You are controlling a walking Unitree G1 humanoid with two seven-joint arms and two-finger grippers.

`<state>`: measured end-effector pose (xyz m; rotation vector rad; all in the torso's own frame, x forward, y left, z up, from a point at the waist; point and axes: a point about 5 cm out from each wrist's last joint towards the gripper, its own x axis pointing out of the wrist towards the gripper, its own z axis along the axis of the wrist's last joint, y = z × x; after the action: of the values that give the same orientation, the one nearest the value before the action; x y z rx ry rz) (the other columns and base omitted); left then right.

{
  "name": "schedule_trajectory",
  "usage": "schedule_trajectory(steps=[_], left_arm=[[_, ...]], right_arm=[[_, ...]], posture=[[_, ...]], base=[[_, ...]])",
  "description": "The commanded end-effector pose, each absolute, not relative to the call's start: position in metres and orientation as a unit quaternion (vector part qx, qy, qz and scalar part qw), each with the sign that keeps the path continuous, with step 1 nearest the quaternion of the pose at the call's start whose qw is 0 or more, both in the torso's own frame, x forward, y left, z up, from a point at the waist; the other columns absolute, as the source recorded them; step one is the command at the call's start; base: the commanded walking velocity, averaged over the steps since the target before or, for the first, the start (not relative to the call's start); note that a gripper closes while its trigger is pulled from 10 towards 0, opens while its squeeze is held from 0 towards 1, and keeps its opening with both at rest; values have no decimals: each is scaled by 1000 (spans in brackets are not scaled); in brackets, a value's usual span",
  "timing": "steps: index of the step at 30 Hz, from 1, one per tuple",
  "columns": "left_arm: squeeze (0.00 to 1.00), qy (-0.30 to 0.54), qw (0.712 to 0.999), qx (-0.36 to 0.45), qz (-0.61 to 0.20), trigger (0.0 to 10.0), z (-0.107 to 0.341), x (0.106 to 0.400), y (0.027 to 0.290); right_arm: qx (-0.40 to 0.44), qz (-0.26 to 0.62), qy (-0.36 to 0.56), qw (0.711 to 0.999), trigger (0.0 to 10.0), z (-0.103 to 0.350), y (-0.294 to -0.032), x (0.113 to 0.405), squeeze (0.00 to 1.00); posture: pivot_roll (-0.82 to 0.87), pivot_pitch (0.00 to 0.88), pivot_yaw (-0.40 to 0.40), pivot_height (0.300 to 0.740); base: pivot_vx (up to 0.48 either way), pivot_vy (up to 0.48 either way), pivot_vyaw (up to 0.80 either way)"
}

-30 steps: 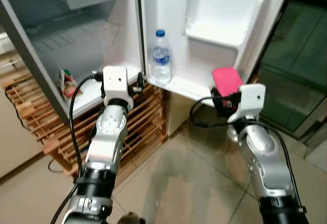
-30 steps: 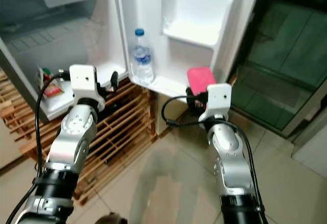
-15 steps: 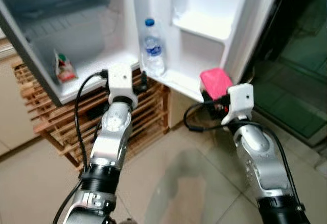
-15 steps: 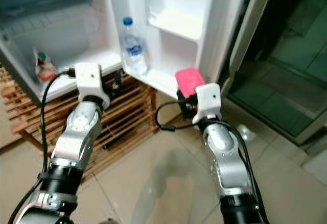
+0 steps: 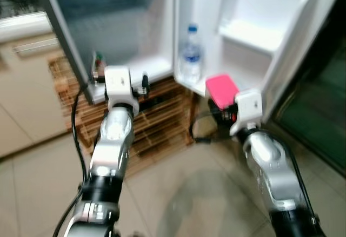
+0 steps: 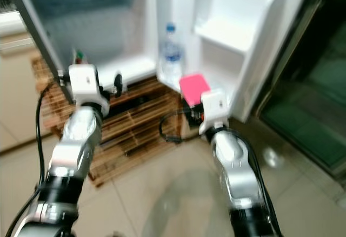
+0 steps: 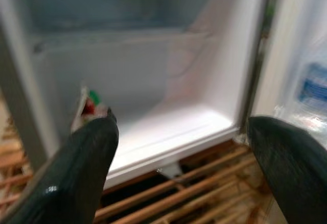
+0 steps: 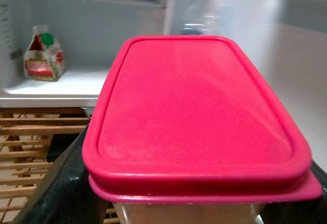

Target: Restocking fridge

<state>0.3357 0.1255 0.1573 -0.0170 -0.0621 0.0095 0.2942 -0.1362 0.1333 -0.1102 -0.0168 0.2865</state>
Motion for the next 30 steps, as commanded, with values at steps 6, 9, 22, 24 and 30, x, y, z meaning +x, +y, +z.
schedule_trajectory(steps=[6,9,22,24,30], left_arm=[[0,-32,999,-5,-1,10000,160,338,126],[0,-35,999,2,-10,10000,160,337,120],[0,-40,999,-9,-13,10000,163,337,120],[0,-36,999,-9,-12,10000,162,337,120],[0,-33,999,-3,-3,10000,161,338,121]], right_arm=[[-70,140,-15,988,10000,136,-134,299,0],[-72,136,-13,988,10000,136,-135,299,0],[-70,148,-25,986,10000,139,-131,298,0],[-73,150,-25,986,10000,139,-130,298,0],[-74,154,-24,985,10000,139,-128,300,0]], posture=[[-39,0,21,740],[-40,0,21,740],[-44,0,25,740],[-43,0,24,740],[-40,0,20,740]], base=[[480,0,525],[160,0,181],[107,-169,92],[157,-159,547],[0,0,489]])
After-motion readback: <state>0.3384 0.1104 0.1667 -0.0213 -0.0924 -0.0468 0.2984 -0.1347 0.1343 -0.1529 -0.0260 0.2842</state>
